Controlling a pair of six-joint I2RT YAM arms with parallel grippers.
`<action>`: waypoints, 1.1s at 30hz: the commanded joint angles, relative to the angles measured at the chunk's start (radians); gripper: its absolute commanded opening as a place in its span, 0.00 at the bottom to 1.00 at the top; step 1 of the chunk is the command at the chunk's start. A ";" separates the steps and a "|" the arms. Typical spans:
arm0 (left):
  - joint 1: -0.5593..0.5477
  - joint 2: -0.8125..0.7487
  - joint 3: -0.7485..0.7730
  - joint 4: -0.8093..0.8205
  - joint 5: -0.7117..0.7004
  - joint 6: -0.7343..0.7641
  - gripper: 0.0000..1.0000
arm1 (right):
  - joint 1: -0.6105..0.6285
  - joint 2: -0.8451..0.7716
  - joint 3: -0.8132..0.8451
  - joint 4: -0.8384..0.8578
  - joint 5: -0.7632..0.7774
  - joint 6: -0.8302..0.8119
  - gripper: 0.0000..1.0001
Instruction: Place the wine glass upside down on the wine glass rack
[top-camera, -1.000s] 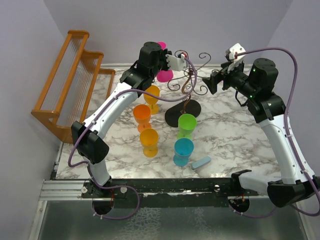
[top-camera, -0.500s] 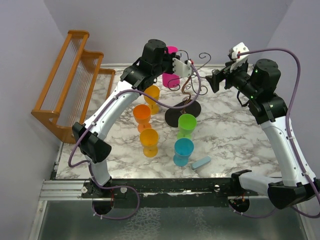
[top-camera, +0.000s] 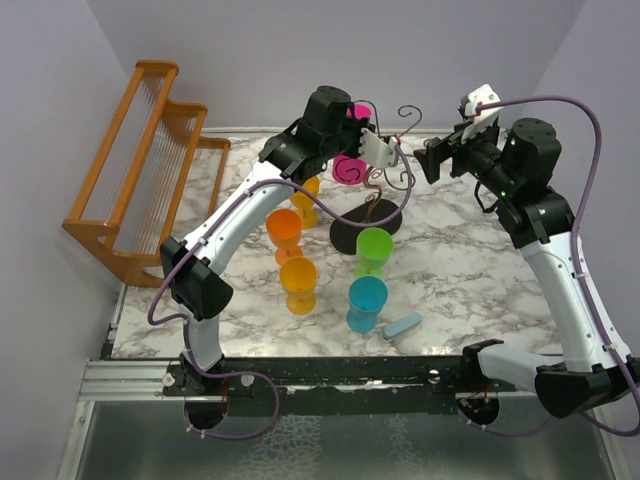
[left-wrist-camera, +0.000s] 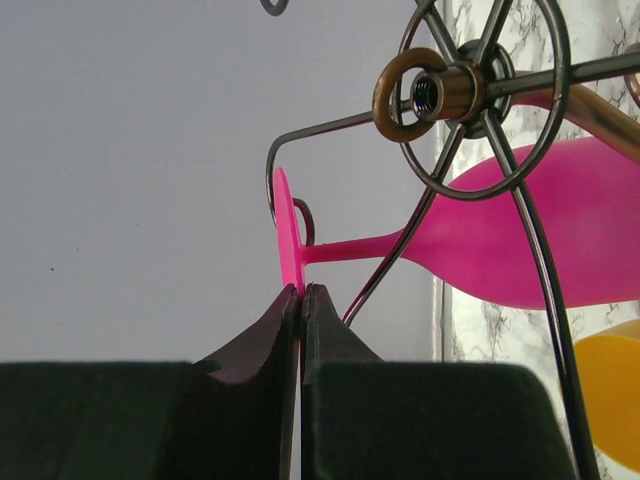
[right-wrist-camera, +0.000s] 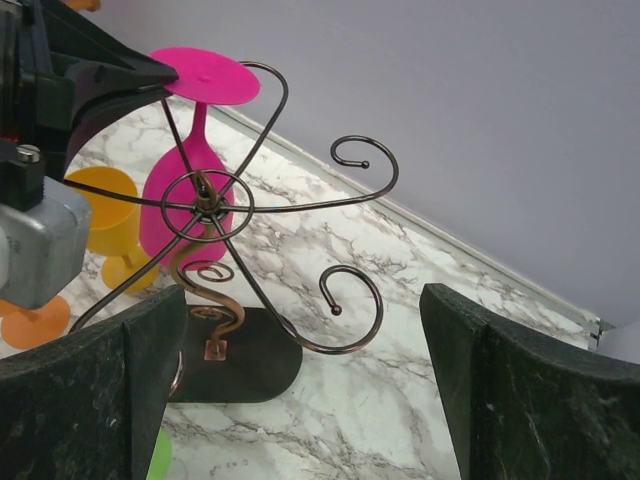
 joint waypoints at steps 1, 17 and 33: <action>-0.011 0.008 0.046 0.011 0.060 -0.010 0.00 | -0.012 -0.011 -0.008 0.054 0.095 0.028 1.00; -0.014 0.058 0.064 0.173 0.039 -0.138 0.00 | -0.024 -0.005 -0.009 0.062 0.111 0.039 1.00; -0.015 0.090 0.036 0.316 -0.081 -0.217 0.00 | -0.027 -0.011 -0.010 0.061 0.103 0.027 1.00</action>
